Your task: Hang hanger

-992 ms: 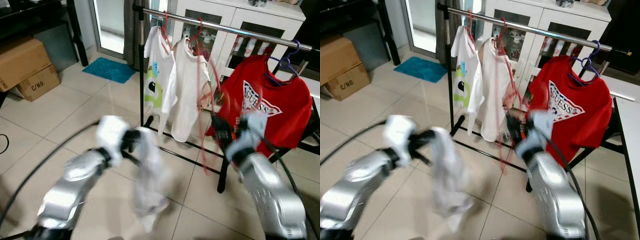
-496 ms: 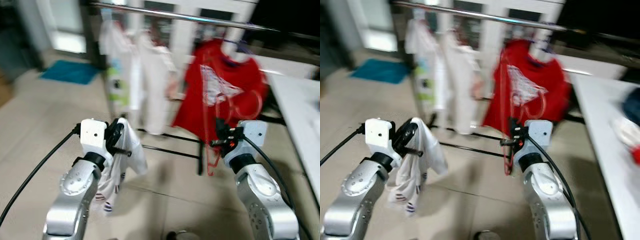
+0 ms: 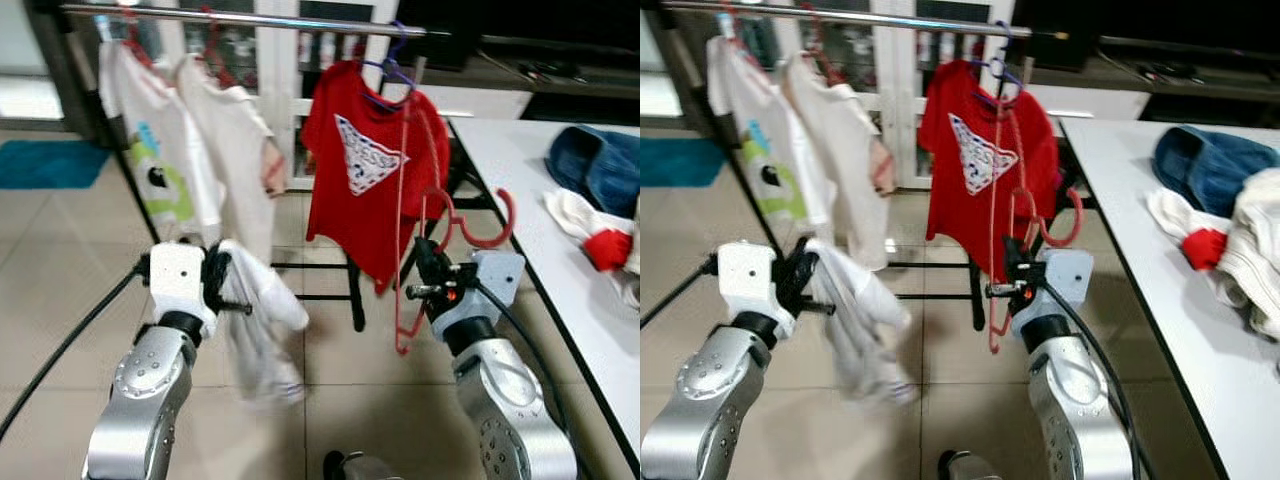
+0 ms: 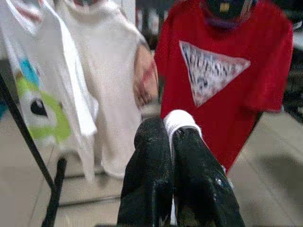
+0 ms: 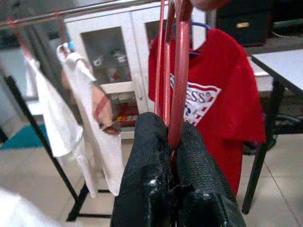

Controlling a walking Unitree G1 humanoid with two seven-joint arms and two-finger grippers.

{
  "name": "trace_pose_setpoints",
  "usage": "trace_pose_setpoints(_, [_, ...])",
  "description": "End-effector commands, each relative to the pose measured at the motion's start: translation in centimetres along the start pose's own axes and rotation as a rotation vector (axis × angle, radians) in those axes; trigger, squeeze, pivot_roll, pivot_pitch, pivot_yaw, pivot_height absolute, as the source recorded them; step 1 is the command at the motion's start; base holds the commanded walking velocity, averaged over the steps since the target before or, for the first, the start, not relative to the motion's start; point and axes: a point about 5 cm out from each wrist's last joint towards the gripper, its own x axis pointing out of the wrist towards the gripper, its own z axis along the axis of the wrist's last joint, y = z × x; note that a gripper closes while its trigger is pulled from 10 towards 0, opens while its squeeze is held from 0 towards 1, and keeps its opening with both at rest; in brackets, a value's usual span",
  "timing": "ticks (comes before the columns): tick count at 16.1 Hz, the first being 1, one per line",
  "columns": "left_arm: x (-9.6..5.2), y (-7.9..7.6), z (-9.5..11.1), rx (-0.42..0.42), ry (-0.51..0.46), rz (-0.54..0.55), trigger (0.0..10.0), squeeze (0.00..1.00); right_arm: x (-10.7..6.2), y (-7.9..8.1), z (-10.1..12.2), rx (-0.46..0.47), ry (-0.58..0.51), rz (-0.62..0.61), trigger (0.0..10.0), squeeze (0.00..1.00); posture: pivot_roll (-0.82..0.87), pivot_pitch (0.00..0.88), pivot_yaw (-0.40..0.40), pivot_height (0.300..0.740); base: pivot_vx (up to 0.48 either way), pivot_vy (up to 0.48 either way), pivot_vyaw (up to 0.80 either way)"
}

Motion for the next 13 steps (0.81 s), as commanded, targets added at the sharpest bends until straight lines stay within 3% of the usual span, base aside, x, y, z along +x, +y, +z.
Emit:
trace_pose_setpoints(1, [0.3,-0.7,0.6,-0.063,-0.005,-0.115,10.0,0.00,-0.5,-0.8,0.4,0.005,-0.026,-0.051,10.0,0.00,-0.04,0.000,0.019,0.740,0.000,0.000,-0.80])
trace_pose_setpoints(3, [1.2,-1.5,0.9,0.030,-0.025,-0.189,10.0,0.00,-0.7,-1.6,0.8,0.002,-0.053,-0.115,10.0,0.00,-0.07,0.000,0.044,0.740,0.000,0.000,-0.80])
trace_pose_setpoints(8, [1.9,-2.7,1.4,-0.037,-0.015,-0.254,10.0,0.00,-1.5,-2.2,1.1,-0.018,-0.053,-0.152,10.0,0.00,-0.12,0.000,0.069,0.740,0.000,0.000,-0.80])
trace_pose_setpoints(9, [1.8,-3.2,0.9,-0.138,0.033,-0.309,10.0,0.00,-1.9,-2.5,1.0,-0.023,-0.046,-0.175,10.0,0.00,-0.14,0.000,0.080,0.740,0.000,0.000,-0.80])
trace_pose_setpoints(10, [1.6,-3.7,0.3,-0.153,0.092,-0.335,10.0,0.00,-2.4,-2.8,1.0,-0.020,-0.045,-0.206,10.0,0.00,-0.15,0.000,0.090,0.740,0.000,0.000,-0.80])
trace_pose_setpoints(13, [1.9,-3.5,0.3,-0.098,0.062,-0.279,10.0,0.00,-2.8,-2.8,1.0,-0.022,-0.041,-0.215,10.0,0.00,-0.16,0.000,0.098,0.740,0.000,0.000,-0.80])
